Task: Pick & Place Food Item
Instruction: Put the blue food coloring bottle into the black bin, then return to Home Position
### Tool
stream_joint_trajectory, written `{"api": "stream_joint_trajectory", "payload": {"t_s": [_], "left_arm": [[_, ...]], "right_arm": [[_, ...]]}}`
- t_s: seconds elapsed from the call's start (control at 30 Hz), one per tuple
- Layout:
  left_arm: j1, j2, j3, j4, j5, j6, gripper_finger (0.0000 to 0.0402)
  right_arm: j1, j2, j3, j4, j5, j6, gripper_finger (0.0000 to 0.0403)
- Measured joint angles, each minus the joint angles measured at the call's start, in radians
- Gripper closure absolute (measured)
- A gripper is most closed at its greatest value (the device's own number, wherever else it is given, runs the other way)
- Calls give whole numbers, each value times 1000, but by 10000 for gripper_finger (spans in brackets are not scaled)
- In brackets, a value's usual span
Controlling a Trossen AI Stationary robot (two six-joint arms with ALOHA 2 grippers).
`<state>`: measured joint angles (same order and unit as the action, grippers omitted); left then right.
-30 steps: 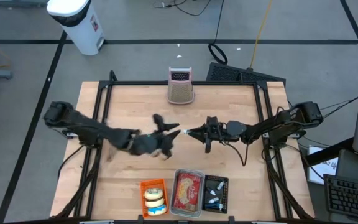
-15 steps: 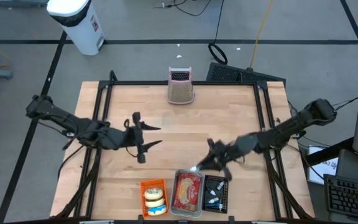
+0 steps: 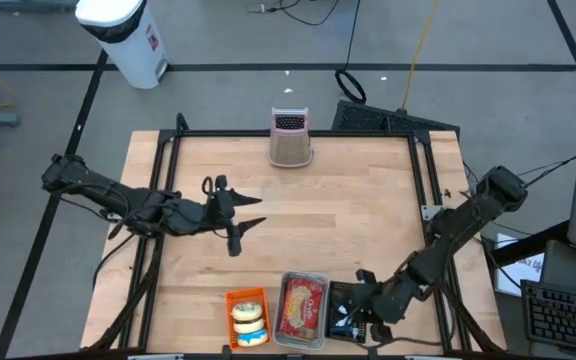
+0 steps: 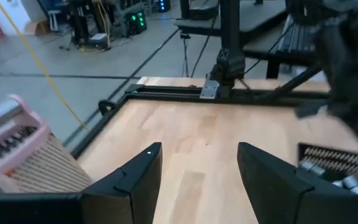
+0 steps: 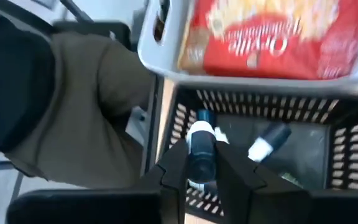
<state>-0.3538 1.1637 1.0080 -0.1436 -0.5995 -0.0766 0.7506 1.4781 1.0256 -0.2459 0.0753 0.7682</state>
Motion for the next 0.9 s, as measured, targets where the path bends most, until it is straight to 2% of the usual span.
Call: {"api": "stream_joint_trajectory", "payload": {"t_s": [0.17, 0.47, 0.77, 0.9], "left_arm": [[0, 2, 0, 22, 0, -83, 190], [0, 1, 0, 15, -2, -51, 190], [0, 1, 0, 7, -1, -33, 190], [-15, -15, 0, -11, 41, -31, 190]], "right_arm": [[4, 41, 0, 2, -1, 16, 344], [-7, 36, -1, 9, 2, 5, 327], [-30, 36, -1, 10, -4, 52, 217], [-50, 14, -1, 10, -119, 88, 181]]}}
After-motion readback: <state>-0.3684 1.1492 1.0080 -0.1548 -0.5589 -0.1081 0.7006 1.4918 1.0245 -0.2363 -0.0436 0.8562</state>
